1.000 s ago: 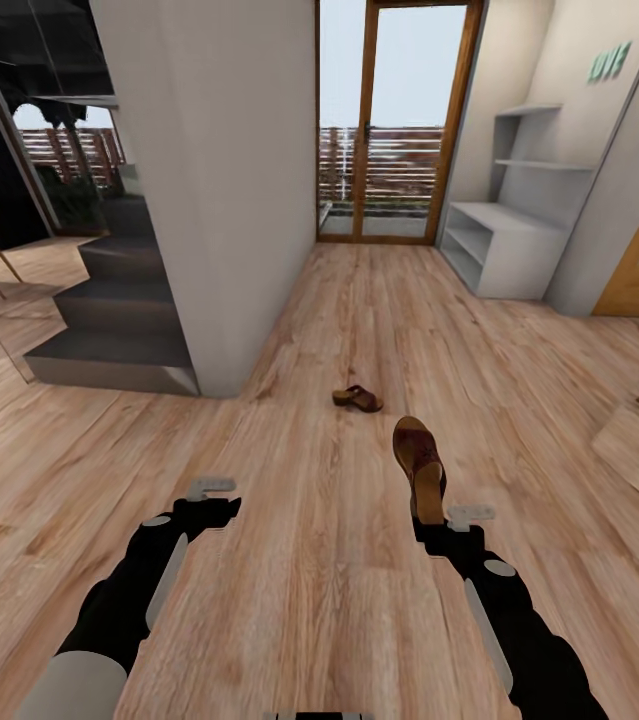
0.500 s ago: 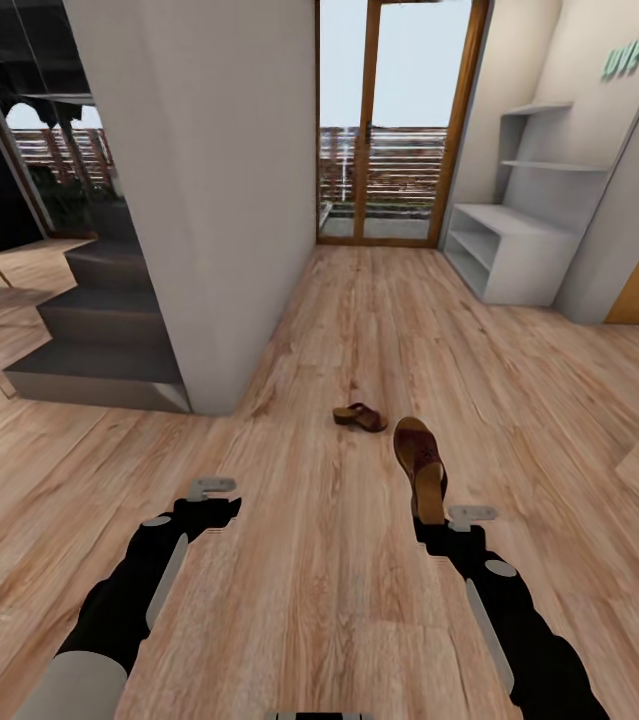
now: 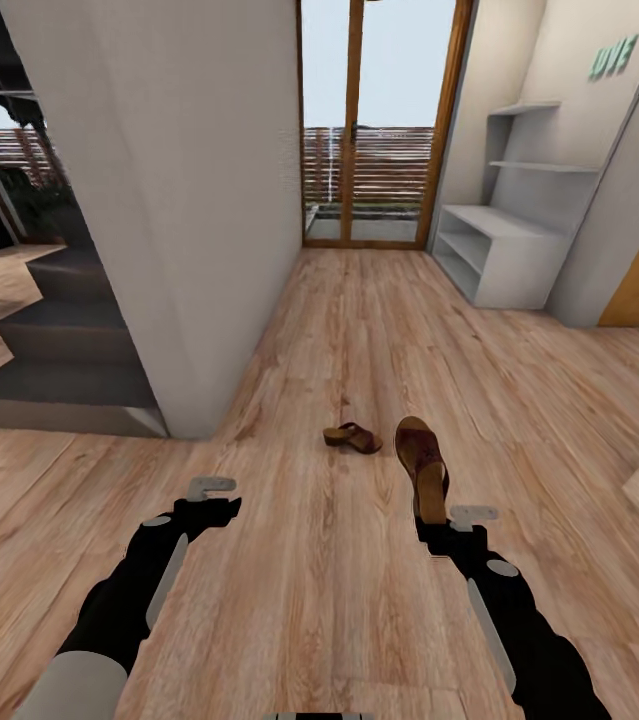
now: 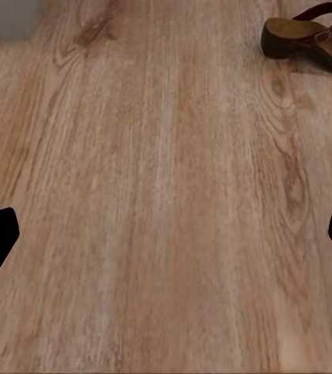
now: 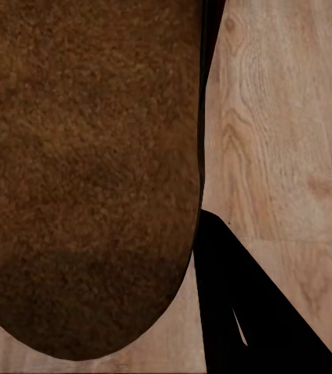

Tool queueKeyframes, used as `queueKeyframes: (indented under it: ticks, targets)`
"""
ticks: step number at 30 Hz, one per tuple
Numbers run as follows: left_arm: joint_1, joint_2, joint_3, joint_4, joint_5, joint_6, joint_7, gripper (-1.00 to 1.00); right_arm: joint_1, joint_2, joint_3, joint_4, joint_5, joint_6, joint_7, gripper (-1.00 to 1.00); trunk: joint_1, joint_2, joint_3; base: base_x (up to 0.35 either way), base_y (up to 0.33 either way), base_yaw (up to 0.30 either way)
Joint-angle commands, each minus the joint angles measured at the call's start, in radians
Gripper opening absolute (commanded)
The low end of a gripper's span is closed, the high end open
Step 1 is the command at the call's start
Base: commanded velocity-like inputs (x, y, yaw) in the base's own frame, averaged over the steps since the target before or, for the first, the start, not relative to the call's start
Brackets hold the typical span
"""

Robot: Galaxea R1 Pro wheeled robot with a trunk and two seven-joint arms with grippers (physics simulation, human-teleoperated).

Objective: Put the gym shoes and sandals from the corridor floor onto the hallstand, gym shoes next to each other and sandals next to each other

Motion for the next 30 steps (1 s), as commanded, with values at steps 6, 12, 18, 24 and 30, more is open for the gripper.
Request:
queueKeyframes:
  ticks: [6, 12, 18, 24, 30]
  targets:
    - [0.0, 0.0, 0.001, -0.001, 0.002, 0.006, -0.002, 1.0, 0.0, 0.0, 0.0, -0.002, -0.003, 0.006, -0.002, -1.0, 0.0, 0.0, 0.001, 0.345, 0.0, -0.243]
    - [0.0, 0.0, 0.001, -0.001, 0.002, 0.006, -0.002, 1.0, 0.0, 0.0, 0.0, -0.002, -0.003, 0.006, -0.002, -1.0, 0.0, 0.0, 0.003, 0.345, 0.005, -0.252]
    - [0.0, 0.0, 0.001, -0.001, 0.002, 0.006, -0.002, 1.0, 0.0, 0.0, 0.0, -0.002, -0.003, 0.006, -0.002, -1.0, 0.0, 0.0, 0.004, 0.345, 0.084, -0.248]
    - [0.0, 0.0, 0.001, -0.001, 0.002, 0.006, -0.002, 1.0, 0.0, 0.0, 0.0, -0.002, -0.002, 0.006, -0.002, -1.0, 0.0, 0.0, 0.004, 0.342, 0.162, -0.079]
    - [0.0, 0.0, 0.001, -0.001, 0.002, 0.006, -0.002, 1.0, 0.0, 0.0, 0.0, -0.002, -0.002, 0.006, -0.002, -1.0, 0.0, 0.0, 0.004, 0.315, 0.209, -0.006]
